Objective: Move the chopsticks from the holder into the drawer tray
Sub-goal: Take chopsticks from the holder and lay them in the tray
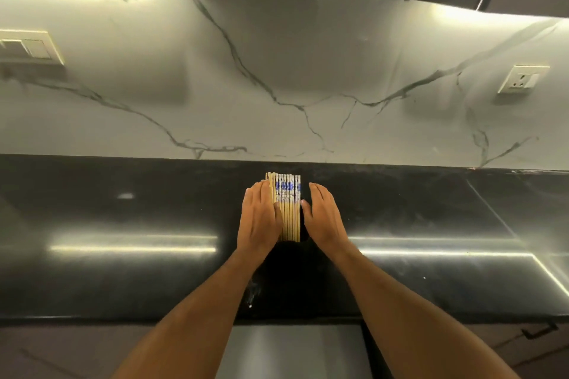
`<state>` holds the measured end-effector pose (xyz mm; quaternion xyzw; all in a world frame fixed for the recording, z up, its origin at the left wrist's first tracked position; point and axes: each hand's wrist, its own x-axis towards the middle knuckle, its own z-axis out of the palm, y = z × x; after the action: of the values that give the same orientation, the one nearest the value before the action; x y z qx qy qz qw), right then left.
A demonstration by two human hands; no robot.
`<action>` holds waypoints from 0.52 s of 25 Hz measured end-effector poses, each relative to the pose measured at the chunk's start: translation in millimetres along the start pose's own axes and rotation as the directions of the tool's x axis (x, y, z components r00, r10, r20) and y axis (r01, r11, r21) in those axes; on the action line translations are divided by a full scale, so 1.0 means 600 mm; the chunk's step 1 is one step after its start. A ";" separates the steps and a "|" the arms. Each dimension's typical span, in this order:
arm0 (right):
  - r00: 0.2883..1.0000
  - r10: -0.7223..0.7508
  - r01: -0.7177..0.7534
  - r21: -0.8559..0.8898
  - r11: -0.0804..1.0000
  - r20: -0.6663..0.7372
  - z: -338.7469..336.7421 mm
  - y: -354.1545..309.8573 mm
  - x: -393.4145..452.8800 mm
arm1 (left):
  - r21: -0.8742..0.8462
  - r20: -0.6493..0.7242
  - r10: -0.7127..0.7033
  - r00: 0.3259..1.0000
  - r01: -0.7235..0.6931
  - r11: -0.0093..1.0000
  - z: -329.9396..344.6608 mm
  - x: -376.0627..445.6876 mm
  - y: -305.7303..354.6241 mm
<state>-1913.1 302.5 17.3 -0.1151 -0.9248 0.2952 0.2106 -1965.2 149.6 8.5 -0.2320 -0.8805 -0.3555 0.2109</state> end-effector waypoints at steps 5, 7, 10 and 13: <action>0.986 0.138 -0.147 0.109 0.983 0.089 0.038 0.005 0.074 | 0.082 0.113 0.053 0.992 -0.063 0.995 0.048 0.061 -0.021; 0.970 0.207 -0.224 0.145 0.964 0.128 0.055 0.009 0.099 | 0.105 0.138 0.080 0.987 -0.095 0.990 0.064 0.082 -0.028; 0.952 0.272 -0.299 0.234 0.925 0.142 0.073 0.015 0.127 | 0.131 0.188 0.125 0.974 -0.151 0.980 0.088 0.104 -0.041; 0.947 0.303 -0.321 0.283 0.904 0.104 0.085 0.019 0.138 | 0.151 0.251 0.138 0.958 -0.179 0.972 0.105 0.108 -0.053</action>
<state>-2009.0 313.9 -0.4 -0.2200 -0.8455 0.4632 0.1486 -2047.9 191.8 -15.0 -0.3240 -0.9054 -0.2296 0.1504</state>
